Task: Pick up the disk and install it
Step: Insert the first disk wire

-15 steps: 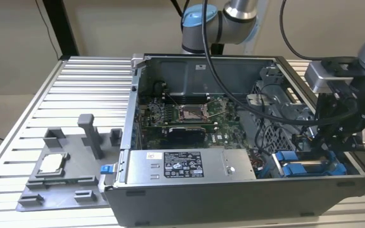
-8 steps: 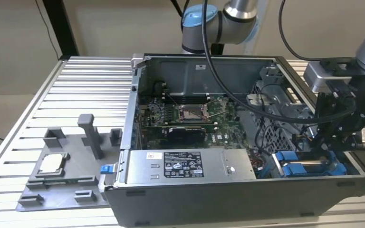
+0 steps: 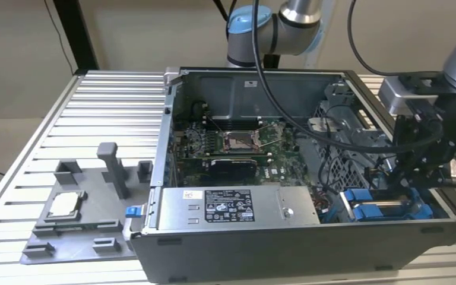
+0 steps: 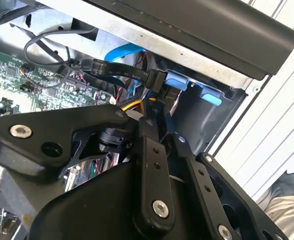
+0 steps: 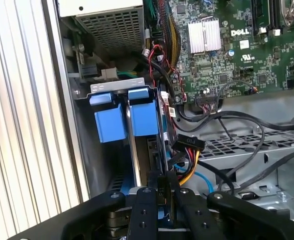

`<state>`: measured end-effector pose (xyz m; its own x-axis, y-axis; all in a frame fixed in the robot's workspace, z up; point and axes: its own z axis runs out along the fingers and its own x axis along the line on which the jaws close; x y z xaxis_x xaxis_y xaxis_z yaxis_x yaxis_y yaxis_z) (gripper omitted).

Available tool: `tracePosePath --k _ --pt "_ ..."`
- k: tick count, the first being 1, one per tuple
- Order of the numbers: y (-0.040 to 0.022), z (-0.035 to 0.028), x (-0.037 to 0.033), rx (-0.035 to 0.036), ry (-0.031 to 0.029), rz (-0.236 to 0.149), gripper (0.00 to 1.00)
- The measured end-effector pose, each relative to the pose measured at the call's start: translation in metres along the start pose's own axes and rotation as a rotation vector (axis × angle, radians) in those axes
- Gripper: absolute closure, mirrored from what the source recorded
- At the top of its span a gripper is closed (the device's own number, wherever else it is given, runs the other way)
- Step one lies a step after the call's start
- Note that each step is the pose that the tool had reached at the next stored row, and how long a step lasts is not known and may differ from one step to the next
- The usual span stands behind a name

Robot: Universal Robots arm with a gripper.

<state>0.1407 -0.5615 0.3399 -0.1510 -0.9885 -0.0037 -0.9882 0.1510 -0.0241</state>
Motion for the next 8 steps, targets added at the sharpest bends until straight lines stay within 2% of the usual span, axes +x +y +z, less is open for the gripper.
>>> tracePosePath --k 8 --pt "0.0002 0.0018 -0.0013 0.0005 0.0034 0.000 1.00"
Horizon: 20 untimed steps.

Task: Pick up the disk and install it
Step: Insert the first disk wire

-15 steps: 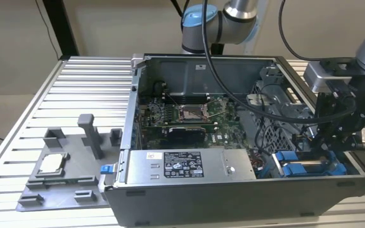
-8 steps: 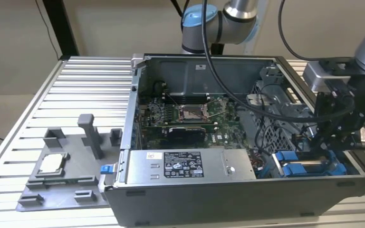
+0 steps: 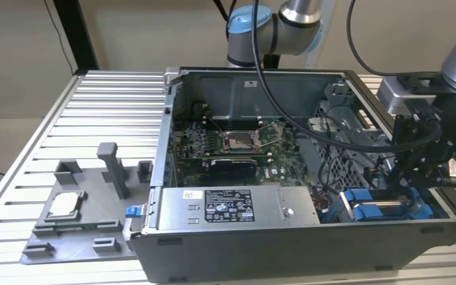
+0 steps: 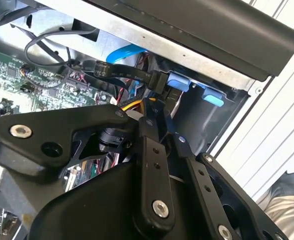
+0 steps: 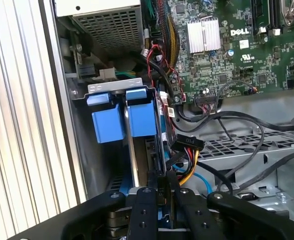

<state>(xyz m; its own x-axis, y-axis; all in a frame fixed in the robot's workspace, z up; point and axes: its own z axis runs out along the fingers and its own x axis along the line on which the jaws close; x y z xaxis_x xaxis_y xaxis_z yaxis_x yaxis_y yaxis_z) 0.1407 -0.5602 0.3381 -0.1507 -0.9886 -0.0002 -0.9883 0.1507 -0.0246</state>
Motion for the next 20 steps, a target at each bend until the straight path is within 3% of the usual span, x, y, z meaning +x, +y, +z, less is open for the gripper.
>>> tracePosePath --k 4,10,20 --pt "0.0000 0.0006 0.0000 -0.0012 0.0012 -0.004 1.00" --pt "-0.0002 0.0007 -0.0001 -0.0094 0.0019 -0.015 1.00" --pt "-0.0029 0.0041 -0.0005 -0.0157 0.0022 -0.059 1.00"
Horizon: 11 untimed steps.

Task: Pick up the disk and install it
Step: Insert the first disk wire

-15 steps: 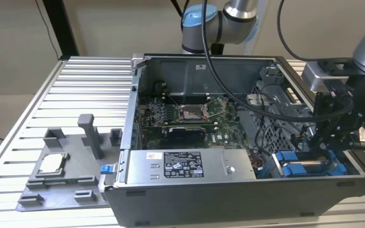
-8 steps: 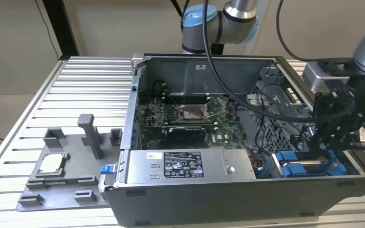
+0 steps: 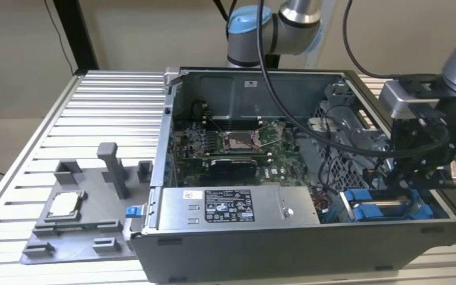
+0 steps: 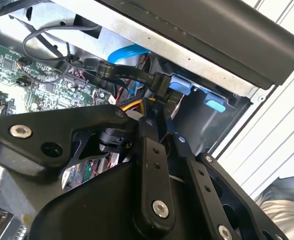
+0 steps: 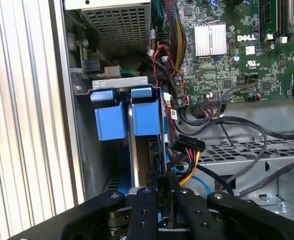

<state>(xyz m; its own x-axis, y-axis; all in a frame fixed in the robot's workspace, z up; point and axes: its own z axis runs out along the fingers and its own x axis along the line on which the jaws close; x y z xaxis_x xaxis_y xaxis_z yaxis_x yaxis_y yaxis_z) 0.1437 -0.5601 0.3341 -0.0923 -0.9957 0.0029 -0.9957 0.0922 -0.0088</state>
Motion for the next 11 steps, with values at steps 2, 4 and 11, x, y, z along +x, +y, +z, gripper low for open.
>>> tracePosePath --k 2,4,11 --pt "-0.0005 0.0013 -0.0001 -0.0028 0.0003 -0.006 1.00" --pt "-0.0008 0.0027 -0.0001 -0.0055 0.0013 -0.012 1.00" --pt "-0.0007 0.0042 -0.0001 -0.0060 0.0006 -0.014 1.00"
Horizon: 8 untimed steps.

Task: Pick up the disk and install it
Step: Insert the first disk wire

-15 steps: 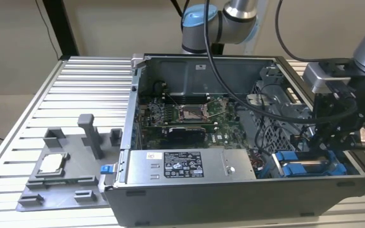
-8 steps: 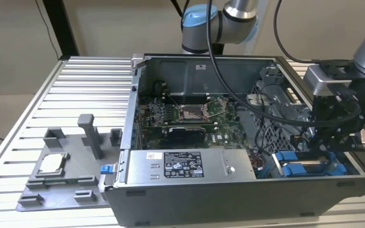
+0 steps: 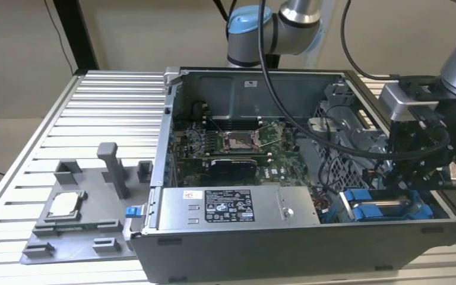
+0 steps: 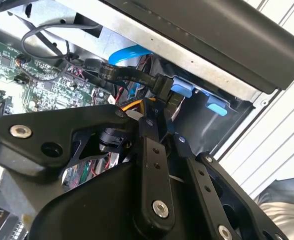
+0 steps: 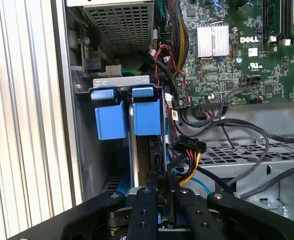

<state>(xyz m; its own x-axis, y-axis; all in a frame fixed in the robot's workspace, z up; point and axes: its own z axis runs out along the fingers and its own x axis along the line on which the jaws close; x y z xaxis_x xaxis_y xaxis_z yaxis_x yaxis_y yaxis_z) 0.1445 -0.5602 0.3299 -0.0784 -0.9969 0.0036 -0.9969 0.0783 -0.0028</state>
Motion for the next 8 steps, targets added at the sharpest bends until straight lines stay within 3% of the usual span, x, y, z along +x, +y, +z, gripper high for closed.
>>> tracePosePath --k 4,6,8 --pt "0.0000 0.0004 -0.0001 -0.0002 -0.0008 0.000 1.00" --pt "0.0001 0.0007 0.0001 0.0001 -0.0052 0.000 1.00" --pt "0.0000 -0.0056 0.0001 0.0010 -0.0065 0.000 1.00"
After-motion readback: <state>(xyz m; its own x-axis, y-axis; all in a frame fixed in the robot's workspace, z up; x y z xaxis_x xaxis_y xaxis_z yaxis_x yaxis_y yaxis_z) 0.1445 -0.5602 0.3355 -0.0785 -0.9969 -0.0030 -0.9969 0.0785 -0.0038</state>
